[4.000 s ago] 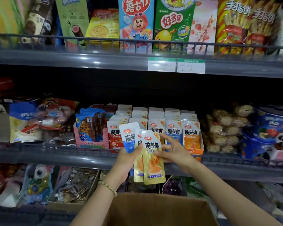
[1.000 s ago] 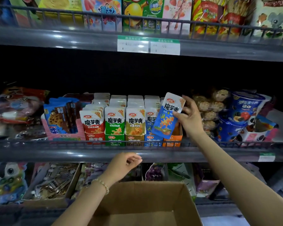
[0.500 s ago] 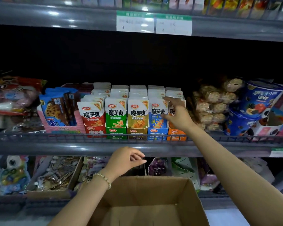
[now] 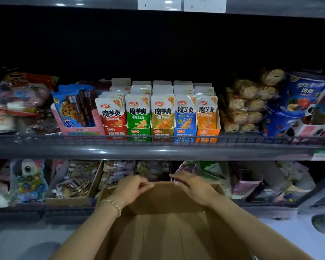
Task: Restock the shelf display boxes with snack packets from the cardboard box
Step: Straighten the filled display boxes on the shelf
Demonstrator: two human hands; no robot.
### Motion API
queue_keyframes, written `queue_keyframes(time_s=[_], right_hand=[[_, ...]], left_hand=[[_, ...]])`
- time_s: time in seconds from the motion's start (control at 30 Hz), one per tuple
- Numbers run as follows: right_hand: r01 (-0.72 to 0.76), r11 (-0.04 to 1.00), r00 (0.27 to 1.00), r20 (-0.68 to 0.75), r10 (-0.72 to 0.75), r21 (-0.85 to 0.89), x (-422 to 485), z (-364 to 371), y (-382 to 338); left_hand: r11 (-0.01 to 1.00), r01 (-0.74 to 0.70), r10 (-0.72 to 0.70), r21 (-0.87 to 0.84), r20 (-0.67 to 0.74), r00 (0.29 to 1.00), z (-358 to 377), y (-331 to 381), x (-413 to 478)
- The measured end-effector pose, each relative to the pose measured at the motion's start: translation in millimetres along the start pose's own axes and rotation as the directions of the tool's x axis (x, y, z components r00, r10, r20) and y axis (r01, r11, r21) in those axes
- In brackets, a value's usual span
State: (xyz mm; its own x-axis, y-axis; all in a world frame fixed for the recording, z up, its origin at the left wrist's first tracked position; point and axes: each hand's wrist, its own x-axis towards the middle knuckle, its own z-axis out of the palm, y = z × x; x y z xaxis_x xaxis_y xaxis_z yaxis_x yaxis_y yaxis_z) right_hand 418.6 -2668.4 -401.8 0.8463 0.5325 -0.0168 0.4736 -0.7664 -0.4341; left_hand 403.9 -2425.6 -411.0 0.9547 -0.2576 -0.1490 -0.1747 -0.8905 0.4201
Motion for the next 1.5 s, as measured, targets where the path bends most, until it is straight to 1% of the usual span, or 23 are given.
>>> queue_keyframes(time_s=[0.1, 0.17, 0.23, 0.33, 0.43, 0.5, 0.57, 0.67, 0.7, 0.77, 0.87, 0.9, 0.93, 0.97, 1.0, 1.03, 1.07, 1.1, 1.17, 1.23, 1.33, 1.43, 1.5], right_hand=[[-0.032, 0.987, 0.999, 0.026, 0.037, -0.156, 0.5, 10.0, -0.9], [-0.024, 0.984, 0.997, 0.061, 0.035, -0.175, -2.1, 10.8, -3.1], [-0.005, 0.988, 0.993, 0.117, 0.023, -0.153, -9.1, 13.7, -6.7], [-0.015, 0.997, 0.974, 0.224, 0.033, -0.081, -16.6, 12.3, -13.0], [-0.098, 0.989, 0.948, 0.313, 0.058, 0.113, -4.3, 3.6, -26.6], [-0.156, 0.959, 0.934, 0.352, 0.065, 0.238, 20.1, 5.5, -36.9], [-0.165, 0.937, 0.927, 0.374, 0.041, 0.307, 55.3, 18.5, -48.3], [-0.175, 0.916, 0.913, 0.409, 0.012, 0.362, 117.9, 54.1, -60.0], [-0.201, 0.91, 0.894, 0.447, 0.019, 0.362, 137.9, 67.7, -62.5], [-0.27, 0.903, 0.841, 0.538, 0.052, 0.334, 172.4, 105.2, -57.6], [-0.434, 0.86, 0.719, 0.678, 0.151, 0.268, 209.2, 160.5, -41.5], [-0.474, 0.851, 0.671, 0.718, 0.183, 0.226, 216.2, 174.3, -37.2], [-0.499, 0.842, 0.64, 0.742, 0.2, 0.204, 221.4, 186.6, -32.8], [-0.514, 0.831, 0.642, 0.738, 0.209, 0.212, 223.7, 196.6, -29.6], [-0.513, 0.82, 0.683, 0.7, 0.211, 0.254, 224.6, 204.8, -26.7], [-0.479, 0.827, 0.746, 0.632, 0.208, 0.293, 224.6, 211.6, -22.6], [-0.441, 0.837, 0.799, 0.567, 0.202, 0.324, 224.6, 217.0, -18.4], [-0.395, 0.858, 0.832, 0.524, 0.182, 0.329, 224.1, 219.5, -15.8], [-0.322, 0.897, 0.86, 0.489, 0.144, 0.302, 223.3, 219.4, -14.0], [-0.269, 0.926, 0.861, 0.496, 0.109, 0.265, 222.5, 215.3, -15.6], [-0.256, 0.928, 0.844, 0.53, 0.079, 0.269, 220.9, 205.5, -24.8], [-0.304, 0.914, 0.807, 0.582, 0.096, 0.27, 212.9, 178.0, -46.5], [-0.356, 0.868, 0.762, 0.645, 0.057, 0.345, 202.0, 157.9, -65.3]], left_hand=[[1.0, 0.003, -0.003, -0.013, -0.009, 1.0, 0.8, -3.6, -9.0], [1.0, -0.015, 0.015, -0.012, 0.0, 1.0, -0.3, -2.1, -17.1], [1.0, -0.016, 0.016, -0.013, 0.012, 1.0, 2.6, -5.1, -27.1], [0.998, -0.033, 0.035, -0.054, 0.051, 0.998, 6.7, -8.7, -37.0], [0.993, 0.0, 0.007, -0.116, 0.06, 0.998, -6.0, -18.8, -38.2], [0.979, 0.076, -0.07, -0.187, 0.042, 0.997, -16.5, -44.2, -37.5], [0.951, 0.169, -0.169, -0.26, 0.024, 0.985, -23.2, -84.9, -35.9], [0.929, 0.284, -0.296, -0.236, -0.017, 0.955, -20.2, -149.6, -31.2], [0.916, 0.318, -0.333, -0.244, -0.019, 0.943, -14.3, -169.6, -27.7], [0.874, 0.367, -0.373, -0.319, 0.046, 0.927, 6.1, -200.8, -18.2], [0.807, 0.43, -0.43, -0.405, 0.097, 0.898, 41.5, -233.5, 2.6], [0.787, 0.45, -0.445, -0.422, 0.116, 0.888, 52.1, -241.3, 11.5], [0.764, 0.477, -0.46, -0.436, 0.151, 0.875, 62.6, -247.0, 21.1], [0.759, 0.49, -0.459, -0.43, 0.182, 0.87, 73.3, -251.5, 30.7], [0.771, 0.5, -0.462, -0.395, 0.194, 0.865, 81.6, -253.8, 39.9], [0.79, 0.508, -0.472, -0.342, 0.189, 0.861, 87.7, -254.3, 48.5], [0.787, 0.527, -0.499, -0.32, 0.172, 0.849, 91.4, -252.5, 55.4], [0.771, 0.55, -0.526, -0.32, 0.165, 0.834, 94.6, -251.6, 61.8], [0.741, 0.595, -0.561, -0.311, 0.202, 0.803, 97.2, -250.4, 70.7], [0.727, 0.609, -0.566, -0.319, 0.225, 0.793, 90.8, -247.2, 70.5], [0.637, 0.578, -0.579, -0.51, 0.18, 0.795, 75.5, -241.9, 57.0], [0.547, 0.535, -0.545, -0.644, 0.211, 0.811, 51.1, -233.1, 26.2], [0.451, 0.534, -0.508, -0.715, 0.285, 0.812, 29.2, -224.2, 0.1]])
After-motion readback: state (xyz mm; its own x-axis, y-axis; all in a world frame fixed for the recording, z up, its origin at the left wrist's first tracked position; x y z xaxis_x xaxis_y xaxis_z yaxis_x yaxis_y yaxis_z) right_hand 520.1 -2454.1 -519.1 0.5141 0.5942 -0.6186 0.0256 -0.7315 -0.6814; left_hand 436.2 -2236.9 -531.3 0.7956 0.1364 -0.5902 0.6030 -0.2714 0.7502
